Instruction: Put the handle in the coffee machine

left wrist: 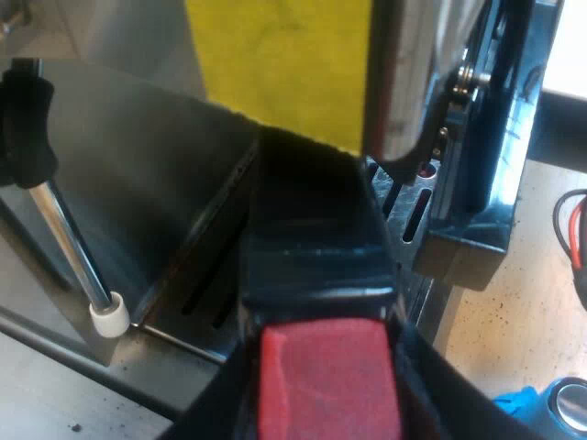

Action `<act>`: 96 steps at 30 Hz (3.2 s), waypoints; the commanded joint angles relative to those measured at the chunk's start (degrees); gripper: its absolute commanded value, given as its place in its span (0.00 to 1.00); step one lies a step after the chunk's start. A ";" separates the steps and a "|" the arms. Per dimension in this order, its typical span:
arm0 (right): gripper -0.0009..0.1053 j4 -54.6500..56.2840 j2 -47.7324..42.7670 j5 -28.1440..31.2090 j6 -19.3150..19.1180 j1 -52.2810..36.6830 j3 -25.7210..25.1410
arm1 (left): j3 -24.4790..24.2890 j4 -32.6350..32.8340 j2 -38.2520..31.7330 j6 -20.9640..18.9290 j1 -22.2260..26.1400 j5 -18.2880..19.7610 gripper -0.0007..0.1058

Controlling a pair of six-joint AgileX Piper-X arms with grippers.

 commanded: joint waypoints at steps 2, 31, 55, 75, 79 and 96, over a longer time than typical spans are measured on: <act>0.35 -4.08 -0.71 0.44 -1.16 -0.18 -0.87 | -1.26 0.01 -1.92 2.05 -0.07 11.00 0.01; 0.35 -8.02 -0.71 1.28 -1.16 -0.18 -1.02 | -1.26 3.49 -3.69 4.66 3.71 0.45 0.66; 0.35 -8.02 -0.71 1.28 -1.16 -0.18 -1.02 | -10.53 11.53 -6.30 3.73 10.46 -2.33 0.01; 0.35 -8.02 -0.71 1.28 -1.16 -0.18 -1.02 | -16.37 9.72 8.73 -2.64 -0.28 -20.80 0.01; 0.35 -8.02 -0.71 1.28 -1.16 -0.18 -1.02 | -16.37 13.66 8.94 -0.39 -0.28 -20.47 0.01; 0.35 -8.02 -0.71 1.28 -1.16 -0.18 -1.02 | -14.83 25.95 7.16 2.76 -4.59 -19.98 0.01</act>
